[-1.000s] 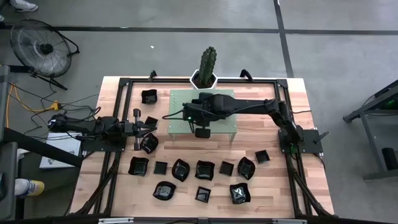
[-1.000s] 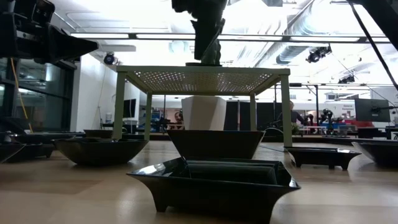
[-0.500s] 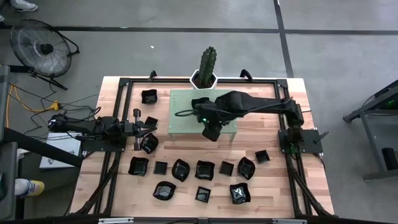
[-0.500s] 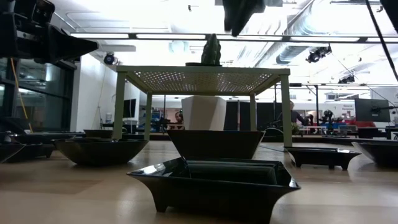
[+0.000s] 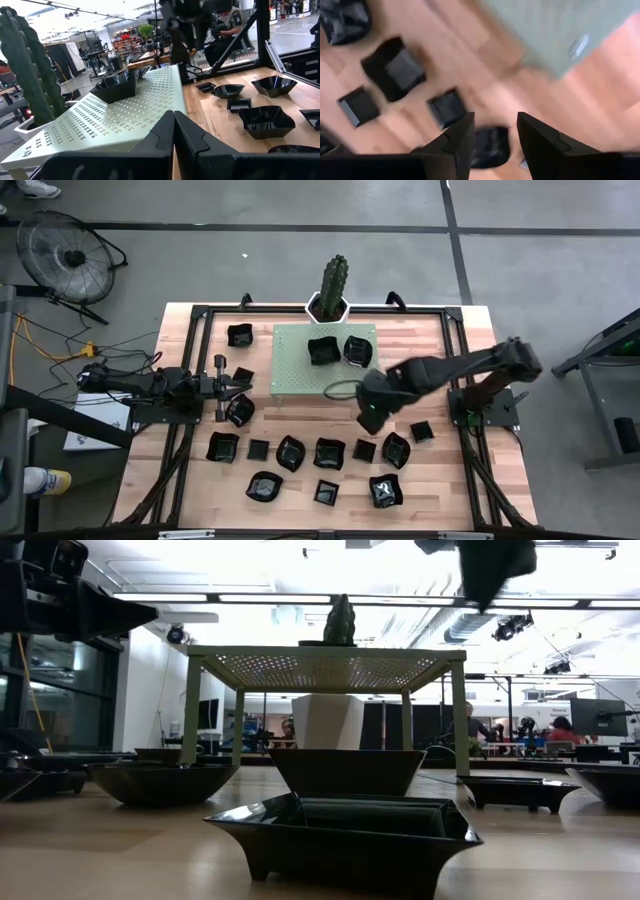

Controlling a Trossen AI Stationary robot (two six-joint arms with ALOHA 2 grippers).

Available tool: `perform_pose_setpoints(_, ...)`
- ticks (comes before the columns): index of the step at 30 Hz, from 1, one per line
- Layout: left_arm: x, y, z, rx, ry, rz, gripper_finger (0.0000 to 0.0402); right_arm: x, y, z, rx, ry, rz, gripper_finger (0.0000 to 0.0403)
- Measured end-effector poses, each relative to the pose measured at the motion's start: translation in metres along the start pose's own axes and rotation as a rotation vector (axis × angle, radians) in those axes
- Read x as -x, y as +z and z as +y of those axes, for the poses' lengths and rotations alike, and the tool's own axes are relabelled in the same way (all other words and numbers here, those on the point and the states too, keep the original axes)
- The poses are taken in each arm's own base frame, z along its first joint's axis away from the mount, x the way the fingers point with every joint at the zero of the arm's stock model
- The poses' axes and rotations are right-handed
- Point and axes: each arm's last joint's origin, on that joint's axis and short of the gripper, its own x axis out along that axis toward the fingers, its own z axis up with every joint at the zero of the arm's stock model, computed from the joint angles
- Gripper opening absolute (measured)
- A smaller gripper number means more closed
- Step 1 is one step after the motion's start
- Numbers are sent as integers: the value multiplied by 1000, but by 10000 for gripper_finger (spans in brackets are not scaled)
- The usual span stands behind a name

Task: Pick & Place Mini shaped plates
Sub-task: Put the square plate on the shelf

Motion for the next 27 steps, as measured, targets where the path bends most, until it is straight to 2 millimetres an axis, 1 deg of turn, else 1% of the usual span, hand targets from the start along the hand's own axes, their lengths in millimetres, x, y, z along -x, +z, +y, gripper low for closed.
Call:
perform_pose_setpoints(3, 0, 0, 0, 0, 0, 0, 0, -14, -23, -8, -69, 34, 36, 142)
perform_pose_setpoints(8, 0, 0, 0, 0, 0, 0, 0, -38, -58, -24, -161, 36, 83, 142)
perform_pose_setpoints(11, 0, 0, 0, 0, 0, 0, 0, -50, -74, -33, -196, 36, 124, 142)
perform_pose_setpoints(14, 0, 0, 0, 0, 0, 0, 0, -63, -88, -45, -236, -1, 153, 139)
perform_pose_setpoints(19, 0, 0, 0, 0, 0, 0, 0, -82, -103, -63, -320, -83, 178, 138)
perform_pose_setpoints(27, 0, 0, 0, 0, 0, 0, 0, -109, -114, -86, -392, -171, 249, 138)
